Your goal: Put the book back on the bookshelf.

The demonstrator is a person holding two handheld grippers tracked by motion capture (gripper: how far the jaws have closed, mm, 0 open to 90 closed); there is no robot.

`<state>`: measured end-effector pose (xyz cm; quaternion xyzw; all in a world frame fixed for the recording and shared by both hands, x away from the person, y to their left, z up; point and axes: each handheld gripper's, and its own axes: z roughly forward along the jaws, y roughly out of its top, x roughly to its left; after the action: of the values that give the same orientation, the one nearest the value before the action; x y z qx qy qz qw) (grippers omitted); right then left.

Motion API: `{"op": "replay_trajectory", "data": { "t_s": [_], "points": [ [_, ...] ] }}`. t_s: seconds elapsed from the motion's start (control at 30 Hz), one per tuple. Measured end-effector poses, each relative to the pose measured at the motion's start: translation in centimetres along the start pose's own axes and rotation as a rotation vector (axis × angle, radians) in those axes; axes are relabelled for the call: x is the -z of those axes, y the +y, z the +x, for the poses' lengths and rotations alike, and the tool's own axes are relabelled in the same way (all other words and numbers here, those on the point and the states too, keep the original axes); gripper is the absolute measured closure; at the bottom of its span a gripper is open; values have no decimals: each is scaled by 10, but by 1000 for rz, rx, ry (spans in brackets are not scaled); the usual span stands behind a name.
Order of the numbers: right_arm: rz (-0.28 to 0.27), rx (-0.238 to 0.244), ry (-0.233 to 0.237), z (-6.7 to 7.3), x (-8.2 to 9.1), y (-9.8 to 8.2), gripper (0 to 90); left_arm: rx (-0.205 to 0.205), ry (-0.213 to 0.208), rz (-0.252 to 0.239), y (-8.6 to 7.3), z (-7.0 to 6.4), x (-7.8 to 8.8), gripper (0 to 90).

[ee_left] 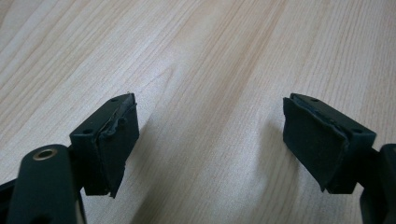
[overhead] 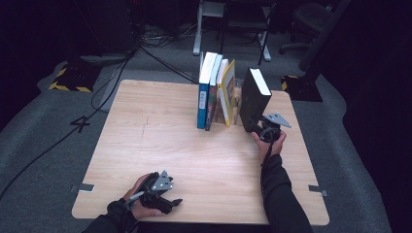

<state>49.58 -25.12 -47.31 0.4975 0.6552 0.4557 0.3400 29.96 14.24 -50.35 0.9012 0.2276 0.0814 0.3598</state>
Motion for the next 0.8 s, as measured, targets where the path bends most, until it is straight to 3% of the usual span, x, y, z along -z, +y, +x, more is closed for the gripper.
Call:
{"op": "replay_trajectory", "data": {
  "t_s": [0.13, 0.33, 0.57, 0.8],
  "points": [
    [-10, 8, -30, 4, 0, 3, 532, -2, -2, 0, 0, 0, 0, 187],
    [-11, 26, -7, 15, -6, 8, 518, -6, -4, 0, 0, 0, 0, 184],
    [13, 37, -27, 25, -15, 14, 507, -9, -11, -2, 0, -1, 0, 185],
    [34, 36, -34, 7, -13, 15, 533, -16, -14, -1, -1, -1, 0, 185]
  ]
}}
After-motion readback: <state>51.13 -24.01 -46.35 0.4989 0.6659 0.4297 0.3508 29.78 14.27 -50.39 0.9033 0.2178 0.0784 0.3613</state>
